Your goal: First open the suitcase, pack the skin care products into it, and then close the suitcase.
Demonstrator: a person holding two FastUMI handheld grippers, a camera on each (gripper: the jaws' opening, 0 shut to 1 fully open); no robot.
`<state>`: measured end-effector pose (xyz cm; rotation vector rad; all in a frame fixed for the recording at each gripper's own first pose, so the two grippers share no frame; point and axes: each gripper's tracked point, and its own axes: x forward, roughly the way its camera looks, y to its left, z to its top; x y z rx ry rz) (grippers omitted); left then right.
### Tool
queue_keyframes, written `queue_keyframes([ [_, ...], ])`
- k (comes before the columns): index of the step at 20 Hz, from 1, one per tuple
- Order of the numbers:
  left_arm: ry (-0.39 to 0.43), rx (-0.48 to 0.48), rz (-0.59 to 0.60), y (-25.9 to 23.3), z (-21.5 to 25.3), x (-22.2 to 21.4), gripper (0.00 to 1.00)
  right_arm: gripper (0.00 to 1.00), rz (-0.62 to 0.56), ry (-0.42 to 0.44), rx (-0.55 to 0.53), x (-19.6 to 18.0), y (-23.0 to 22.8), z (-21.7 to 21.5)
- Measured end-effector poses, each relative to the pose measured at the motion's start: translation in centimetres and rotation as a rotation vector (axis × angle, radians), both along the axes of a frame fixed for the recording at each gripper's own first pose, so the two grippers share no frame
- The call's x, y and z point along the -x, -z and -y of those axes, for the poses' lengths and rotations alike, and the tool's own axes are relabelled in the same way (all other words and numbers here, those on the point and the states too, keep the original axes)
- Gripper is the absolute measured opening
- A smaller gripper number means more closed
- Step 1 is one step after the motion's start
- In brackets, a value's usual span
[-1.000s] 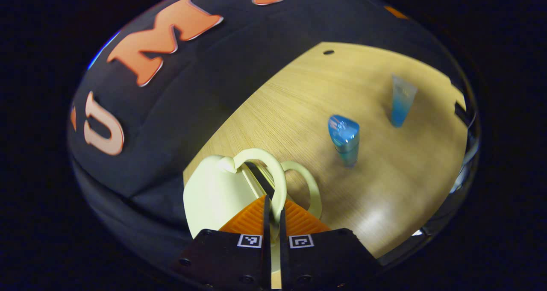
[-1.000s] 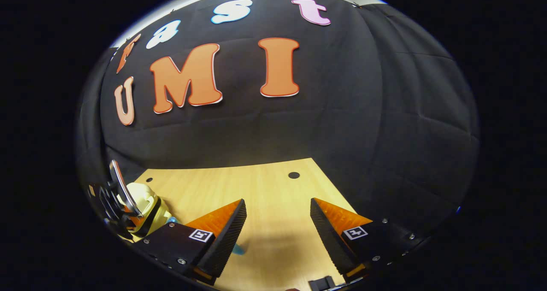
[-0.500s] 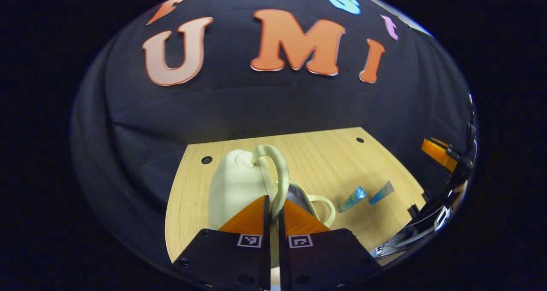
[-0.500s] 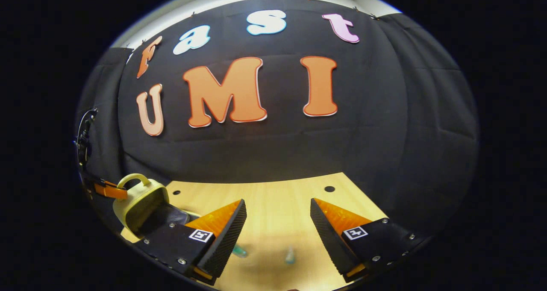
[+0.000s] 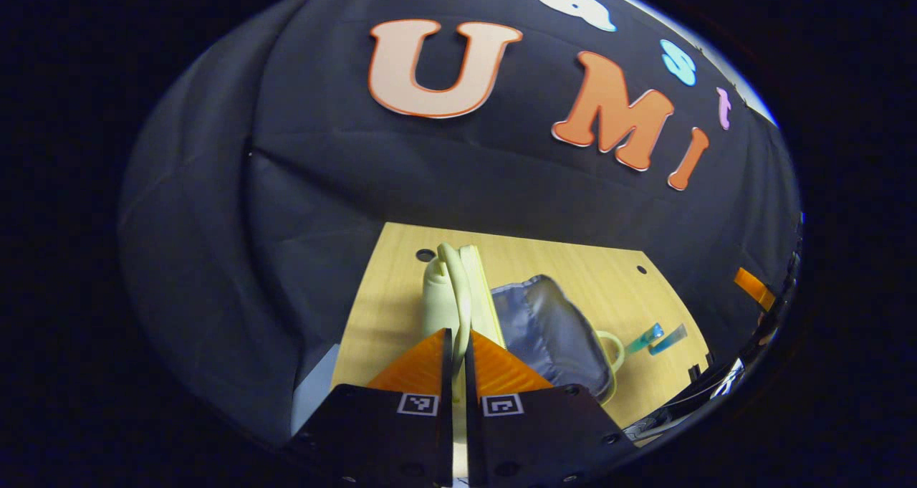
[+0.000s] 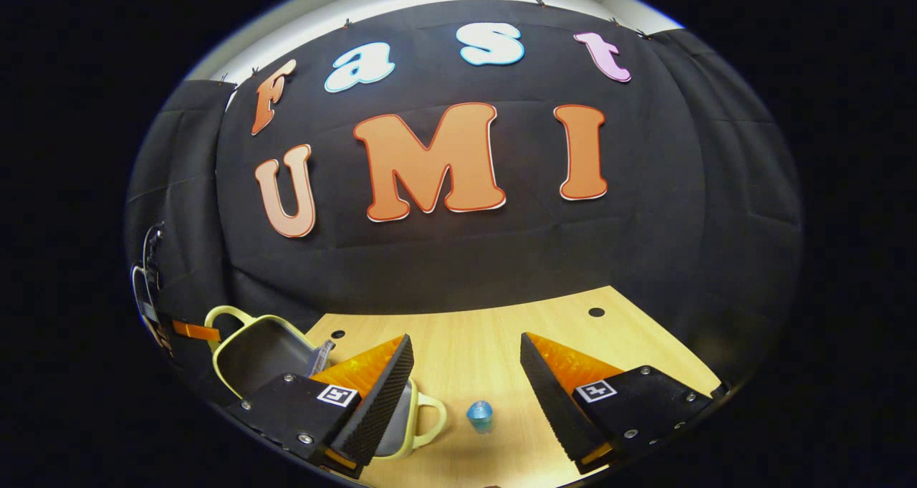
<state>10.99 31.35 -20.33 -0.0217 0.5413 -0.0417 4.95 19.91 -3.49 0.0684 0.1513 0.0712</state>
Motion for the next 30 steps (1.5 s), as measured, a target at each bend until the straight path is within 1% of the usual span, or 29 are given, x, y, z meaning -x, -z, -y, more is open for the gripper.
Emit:
queue_keyframes([
  [4,-0.088,0.000,-0.055,4.1,-6.8,0.2,0.08,0.95,-0.014,-0.010,-0.003,-0.1,0.0,-2.4],
  [5,-0.102,0.018,-0.072,5.9,-8.3,-0.2,0.08,0.95,-0.021,-0.016,0.000,-0.2,0.2,-2.8],
  [6,-0.130,0.031,-0.099,8.1,-9.9,-0.4,0.06,0.95,-0.038,-0.027,-0.005,-0.3,0.6,-3.3],
  [7,-0.164,0.049,-0.128,10.7,-11.7,-0.7,0.06,0.95,-0.056,-0.035,-0.012,-0.3,1.1,-3.7],
  [8,-0.180,0.086,-0.155,13.1,-12.9,-1.2,0.05,0.95,-0.070,-0.034,-0.012,-0.4,1.4,-3.7],
  [10,-0.249,0.164,-0.250,18.3,-14.7,-0.6,0.05,0.95,-0.092,-0.026,0.007,-0.6,1.9,-3.8],
  [12,-0.287,0.242,-0.283,21.9,-15.3,-0.5,0.06,0.95,-0.114,-0.022,0.029,-0.5,2.4,-3.7],
  [14,-0.298,0.287,-0.229,22.4,-16.0,-1.0,0.06,0.95,-0.127,-0.018,0.056,-0.5,2.9,-3.6],
  [17,-0.297,0.315,-0.224,22.2,-15.9,-0.6,0.06,0.95,-0.135,-0.011,0.075,-0.4,3.2,-3.2],
  [18,-0.305,0.318,-0.222,22.2,-16.0,-0.7,0.06,0.95,-0.140,-0.002,0.077,-0.4,3.2,-2.8],
  [19,-0.313,0.315,-0.227,22.3,-16.2,-0.6,0.08,0.95,-0.140,0.003,0.080,-0.3,3.2,-2.6],
  [21,-0.345,0.272,-0.240,22.4,-16.8,-0.4,0.14,0.95,-0.130,0.026,0.086,-0.1,3.0,-1.5],
  [22,-0.359,0.238,-0.240,22.0,-17.3,-0.3,0.25,0.95,-0.124,0.039,0.090,0.1,2.8,-0.8],
  [24,-0.384,0.152,-0.214,20.6,-18.8,-0.1,0.55,0.95,-0.110,0.060,0.094,0.3,2.5,0.6],
  [26,-0.399,0.090,-0.160,18.3,-19.1,-0.4,0.85,0.95,-0.105,0.078,0.096,0.8,2.4,1.9],
  [27,-0.406,0.074,-0.131,16.8,-18.6,-0.1,0.90,0.95,-0.099,0.084,0.101,0.9,2.3,2.5],
  [28,-0.409,0.055,-0.092,14.9,-18.0,-0.3,0.90,0.95,-0.091,0.092,0.108,0.8,2.2,3.3],
  [30,-0.420,-0.026,0.010,10.3,-16.8,-0.5,0.90,0.95,-0.075,0.102,0.125,0.8,1.8,4.6],
])
